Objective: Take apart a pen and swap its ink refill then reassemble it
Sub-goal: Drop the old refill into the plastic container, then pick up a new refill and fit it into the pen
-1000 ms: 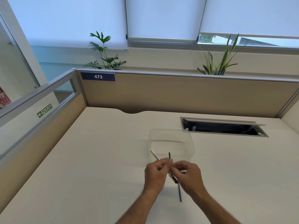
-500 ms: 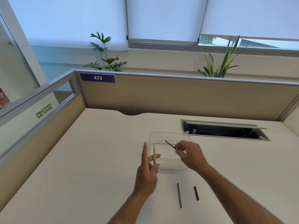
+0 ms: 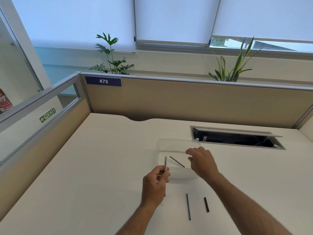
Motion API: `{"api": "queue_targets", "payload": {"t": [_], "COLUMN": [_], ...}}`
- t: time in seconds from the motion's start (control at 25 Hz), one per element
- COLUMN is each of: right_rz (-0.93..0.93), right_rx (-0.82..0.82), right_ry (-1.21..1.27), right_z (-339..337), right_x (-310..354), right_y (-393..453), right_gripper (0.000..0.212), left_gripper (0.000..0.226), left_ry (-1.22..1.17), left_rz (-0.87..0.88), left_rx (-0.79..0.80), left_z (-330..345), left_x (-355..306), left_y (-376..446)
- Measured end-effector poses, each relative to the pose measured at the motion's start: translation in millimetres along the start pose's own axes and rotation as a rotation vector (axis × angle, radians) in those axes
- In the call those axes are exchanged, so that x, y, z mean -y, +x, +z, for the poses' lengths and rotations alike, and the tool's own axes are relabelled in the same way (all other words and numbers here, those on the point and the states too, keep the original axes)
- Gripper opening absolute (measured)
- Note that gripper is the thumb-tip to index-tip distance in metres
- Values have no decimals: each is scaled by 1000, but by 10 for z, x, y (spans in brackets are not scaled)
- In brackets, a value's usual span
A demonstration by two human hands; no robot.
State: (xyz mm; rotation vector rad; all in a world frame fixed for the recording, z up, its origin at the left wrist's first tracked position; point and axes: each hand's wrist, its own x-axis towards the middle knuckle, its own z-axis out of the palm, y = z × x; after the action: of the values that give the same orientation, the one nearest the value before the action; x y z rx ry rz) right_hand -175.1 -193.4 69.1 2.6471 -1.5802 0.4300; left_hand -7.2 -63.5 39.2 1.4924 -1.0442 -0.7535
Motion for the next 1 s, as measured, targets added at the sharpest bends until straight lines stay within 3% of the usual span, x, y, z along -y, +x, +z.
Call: {"api": "queue_targets", "payload": {"t": [0.24, 0.36, 0.6, 1.0], "right_rz": [82, 211, 502, 728], "right_rx": [-91, 79, 523, 663], "right_ry": [234, 315, 366, 483], "right_z": [-64, -32, 97, 202], "right_x": [66, 121, 204, 299], "right_y": [-297, -493, -801, -894], "right_gripper": [13, 8, 28, 31], "left_gripper": [18, 16, 13, 14], "left_ry": [-6, 1, 7, 13], "left_rz": [7, 4, 2, -7], "left_rx": [-5, -2, 4, 2], "left_z": [17, 31, 41, 47], "left_x": [15, 19, 31, 62], "left_y": [-32, -40, -48, -89]}}
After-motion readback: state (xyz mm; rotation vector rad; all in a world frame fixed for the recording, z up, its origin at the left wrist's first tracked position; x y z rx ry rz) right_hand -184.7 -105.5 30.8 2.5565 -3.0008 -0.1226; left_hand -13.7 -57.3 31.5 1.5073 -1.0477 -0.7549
